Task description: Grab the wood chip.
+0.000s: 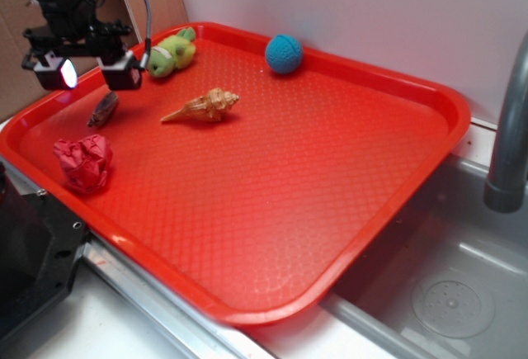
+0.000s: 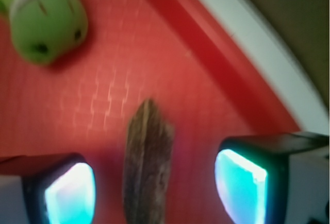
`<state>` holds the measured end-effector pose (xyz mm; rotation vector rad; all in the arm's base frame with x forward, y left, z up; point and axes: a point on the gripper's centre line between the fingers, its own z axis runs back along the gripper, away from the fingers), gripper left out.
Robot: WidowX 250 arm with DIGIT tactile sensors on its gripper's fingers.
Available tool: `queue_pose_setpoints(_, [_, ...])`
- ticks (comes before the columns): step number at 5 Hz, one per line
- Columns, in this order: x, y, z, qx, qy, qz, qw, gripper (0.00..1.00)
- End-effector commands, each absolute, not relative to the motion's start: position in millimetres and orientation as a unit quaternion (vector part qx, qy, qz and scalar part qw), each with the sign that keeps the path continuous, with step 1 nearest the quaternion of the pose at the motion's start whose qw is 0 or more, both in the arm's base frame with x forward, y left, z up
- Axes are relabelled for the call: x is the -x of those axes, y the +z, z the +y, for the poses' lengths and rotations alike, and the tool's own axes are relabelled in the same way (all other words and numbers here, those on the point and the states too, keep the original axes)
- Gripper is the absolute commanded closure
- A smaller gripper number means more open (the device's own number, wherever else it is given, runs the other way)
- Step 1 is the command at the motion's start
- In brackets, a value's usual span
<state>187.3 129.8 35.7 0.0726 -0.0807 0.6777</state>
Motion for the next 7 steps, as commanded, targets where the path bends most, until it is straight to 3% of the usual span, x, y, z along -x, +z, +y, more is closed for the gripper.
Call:
queue_pose_setpoints(1, [-169,7,113,0.010,0.362,-0.002,0.932,1.00])
queue_pose_setpoints(3, [-157,16,114,0.010,0.366,-0.014,0.930,1.00])
queue_pose_setpoints(4, [-166,35,112,0.010,0.331,-0.014,0.943,1.00])
queue_pose_setpoints(5, [-186,85,96,0.030,0.270,-0.046,0.961,1.00])
queue_pose_setpoints(6, [-199,136,65,0.020,0.196,-0.081,0.977,1.00])
queue_pose_setpoints(7, [-192,187,30,0.046,0.130,-0.085,0.987,1.00])
